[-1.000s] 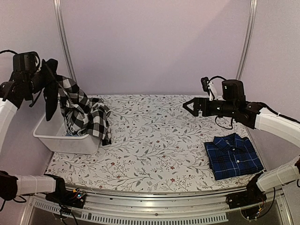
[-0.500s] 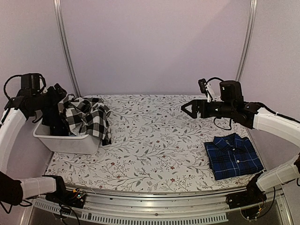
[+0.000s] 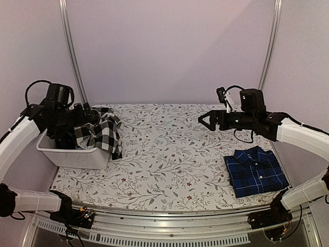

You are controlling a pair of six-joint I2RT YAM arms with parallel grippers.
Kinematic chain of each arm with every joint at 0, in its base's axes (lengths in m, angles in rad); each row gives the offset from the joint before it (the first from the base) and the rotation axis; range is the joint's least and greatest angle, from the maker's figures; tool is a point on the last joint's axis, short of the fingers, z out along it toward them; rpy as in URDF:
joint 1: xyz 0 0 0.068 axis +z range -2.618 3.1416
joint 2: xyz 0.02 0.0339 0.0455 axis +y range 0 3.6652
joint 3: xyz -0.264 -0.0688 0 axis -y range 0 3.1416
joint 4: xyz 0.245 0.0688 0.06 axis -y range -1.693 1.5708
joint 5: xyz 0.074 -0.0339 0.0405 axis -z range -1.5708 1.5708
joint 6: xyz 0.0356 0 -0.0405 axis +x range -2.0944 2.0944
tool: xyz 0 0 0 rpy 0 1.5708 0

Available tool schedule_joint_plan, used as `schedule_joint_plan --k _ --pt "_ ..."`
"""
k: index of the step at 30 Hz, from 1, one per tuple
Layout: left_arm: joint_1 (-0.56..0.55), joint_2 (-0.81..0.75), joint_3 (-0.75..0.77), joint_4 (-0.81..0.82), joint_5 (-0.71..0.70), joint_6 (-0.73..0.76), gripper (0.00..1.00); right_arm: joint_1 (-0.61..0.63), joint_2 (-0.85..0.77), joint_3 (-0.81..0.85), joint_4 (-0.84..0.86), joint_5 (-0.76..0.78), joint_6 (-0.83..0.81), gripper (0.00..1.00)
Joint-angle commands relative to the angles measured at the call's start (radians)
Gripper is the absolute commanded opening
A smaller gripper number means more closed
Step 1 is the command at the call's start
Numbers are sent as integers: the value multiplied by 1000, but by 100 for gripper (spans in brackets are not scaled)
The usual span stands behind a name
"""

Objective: Fold and stack the long sleeve shirts
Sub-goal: Pick up the crumpled shirt from the bin.

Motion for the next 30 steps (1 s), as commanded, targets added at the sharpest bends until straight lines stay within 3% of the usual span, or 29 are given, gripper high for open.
schedule_joint_plan --k 1,11,13,15,18,21,30 --pt "-1 90 -44 -27 -171 -4 100 6 10 -8 25 -23 6 99" --pt "177 439 72 156 -137 85 97 8 -25 -25 35 -31 23 99" --pt "202 473 75 194 -97 99 86 9 -38 -30 37 -28 27 99" --pt "215 503 85 218 -77 113 69 9 -43 -29 37 -25 27 99" --pt "220 525 113 230 -47 129 30 9 -46 -23 31 -26 28 99" --pt "219 504 145 236 -28 143 3 10 -52 -23 31 -21 29 99" --pt "181 319 235 243 67 165 0 9 -68 -27 31 -9 27 99"
